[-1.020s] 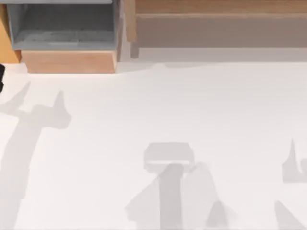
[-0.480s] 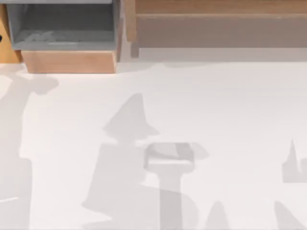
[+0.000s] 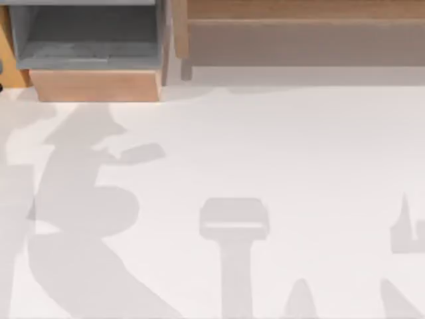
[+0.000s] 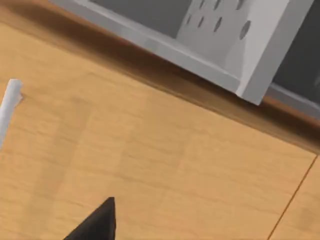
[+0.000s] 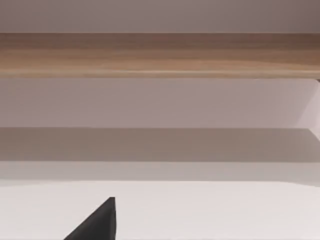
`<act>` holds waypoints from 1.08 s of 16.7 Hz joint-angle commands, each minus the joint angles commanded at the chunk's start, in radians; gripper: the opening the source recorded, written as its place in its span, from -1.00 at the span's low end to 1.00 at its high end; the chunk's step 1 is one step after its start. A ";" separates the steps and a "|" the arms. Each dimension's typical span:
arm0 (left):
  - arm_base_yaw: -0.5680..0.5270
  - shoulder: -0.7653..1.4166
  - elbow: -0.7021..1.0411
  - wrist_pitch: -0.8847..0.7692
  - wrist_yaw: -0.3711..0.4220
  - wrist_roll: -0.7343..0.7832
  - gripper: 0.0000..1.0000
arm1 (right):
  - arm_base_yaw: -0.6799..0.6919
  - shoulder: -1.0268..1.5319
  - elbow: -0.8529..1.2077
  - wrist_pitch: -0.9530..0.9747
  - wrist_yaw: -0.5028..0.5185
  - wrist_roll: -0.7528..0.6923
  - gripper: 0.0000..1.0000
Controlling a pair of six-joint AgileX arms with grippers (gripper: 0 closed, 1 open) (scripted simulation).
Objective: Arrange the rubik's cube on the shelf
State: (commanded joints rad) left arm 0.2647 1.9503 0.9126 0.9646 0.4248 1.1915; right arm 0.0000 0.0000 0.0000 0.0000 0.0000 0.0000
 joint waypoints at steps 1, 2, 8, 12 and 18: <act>0.015 0.054 0.021 0.025 0.010 0.051 1.00 | 0.000 0.000 0.000 0.000 0.000 0.000 1.00; 0.032 0.105 0.042 0.050 0.018 0.104 1.00 | 0.000 0.000 0.000 0.000 0.000 0.000 1.00; 0.134 0.308 0.161 0.183 0.039 0.358 1.00 | 0.000 0.000 0.000 0.000 0.000 0.000 1.00; 0.154 0.330 0.187 0.210 0.040 0.393 1.00 | 0.000 0.000 0.000 0.000 0.000 0.000 1.00; 0.148 0.334 0.200 0.201 0.036 0.392 1.00 | 0.000 0.000 0.000 0.000 0.000 0.000 1.00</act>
State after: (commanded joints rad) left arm 0.4127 2.2845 1.1127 1.1658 0.4603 1.5840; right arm 0.0000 0.0000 0.0000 0.0000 0.0000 0.0000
